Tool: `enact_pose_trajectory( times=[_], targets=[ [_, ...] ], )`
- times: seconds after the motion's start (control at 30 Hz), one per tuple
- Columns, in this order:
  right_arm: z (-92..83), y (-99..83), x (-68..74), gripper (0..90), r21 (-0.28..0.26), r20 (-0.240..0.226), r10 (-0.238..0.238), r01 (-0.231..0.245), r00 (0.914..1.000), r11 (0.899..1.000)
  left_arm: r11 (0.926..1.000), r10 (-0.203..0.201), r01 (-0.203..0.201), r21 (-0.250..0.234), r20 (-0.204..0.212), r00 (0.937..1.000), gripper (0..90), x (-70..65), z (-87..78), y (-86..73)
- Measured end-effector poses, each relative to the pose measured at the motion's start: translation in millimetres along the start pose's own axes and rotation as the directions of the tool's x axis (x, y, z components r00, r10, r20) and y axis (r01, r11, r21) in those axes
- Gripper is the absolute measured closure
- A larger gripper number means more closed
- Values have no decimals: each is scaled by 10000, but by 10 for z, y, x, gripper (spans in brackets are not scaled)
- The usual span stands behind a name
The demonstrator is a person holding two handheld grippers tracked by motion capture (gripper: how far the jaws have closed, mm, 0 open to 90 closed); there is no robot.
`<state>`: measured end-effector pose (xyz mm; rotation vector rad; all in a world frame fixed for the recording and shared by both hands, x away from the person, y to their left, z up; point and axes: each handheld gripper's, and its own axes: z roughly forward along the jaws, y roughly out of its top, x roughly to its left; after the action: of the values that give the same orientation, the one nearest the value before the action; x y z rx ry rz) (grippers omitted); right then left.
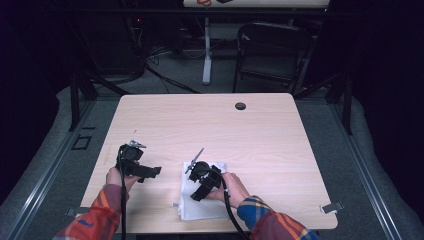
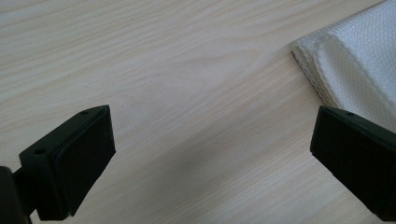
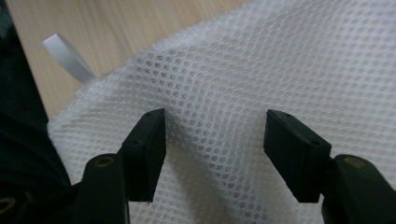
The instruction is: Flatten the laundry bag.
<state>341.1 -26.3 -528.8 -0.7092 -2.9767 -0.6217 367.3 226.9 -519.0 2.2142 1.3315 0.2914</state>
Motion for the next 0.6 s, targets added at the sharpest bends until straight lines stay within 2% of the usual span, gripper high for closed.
enact_pose_trajectory(
  times=[0.07, 0.13, 0.17, 0.2, 0.23, 0.27, 0.37, 0.4, 0.6],
  targets=[
    [126, -3, 4, 437, 361, 13, -69, 69, 10000, 9993, 10000, 2, -2, -4, 11, 10000, 0, -3, 5, -3],
    [136, -5, -2, 463, 392, 3, -73, 73, 10000, 9992, 10000, 22, -22, 31, 23, 10000, 0, -9, 5, -4],
    [144, -17, 2, 545, 367, -59, -15, 17, 10000, 9993, 10000, 49, -49, 42, 16, 10000, 0, -13, 8, -3],
    [144, -17, 2, 545, 367, -59, -15, 17, 10000, 9993, 10000, 82, -82, 45, 19, 10000, 0, -14, 10, -4],
    [152, -29, 9, 607, 340, -95, -66, 69, 9999, 9994, 10000, 85, -85, 52, -7, 10000, 0, -19, 12, -4],
    [152, -29, 9, 607, 340, -95, -66, 69, 9999, 9994, 9999, 91, -91, 100, -11, 10000, 0, -21, 11, -2],
    [147, -34, 15, 706, 370, -173, -152, 158, 9997, 9992, 9999, 92, -92, 113, -10, 10000, 0, -33, 15, -5],
    [149, -45, 11, 793, 348, -104, -161, 164, 9998, 9993, 9999, 103, -103, 133, -14, 9999, 0, -35, 15, -4],
    [92, -40, 15, 813, 190, -163, -407, 410, 9990, 9990, 9997, 178, -179, 137, 25, 9998, 0, -34, 23, -2]
  ],
)
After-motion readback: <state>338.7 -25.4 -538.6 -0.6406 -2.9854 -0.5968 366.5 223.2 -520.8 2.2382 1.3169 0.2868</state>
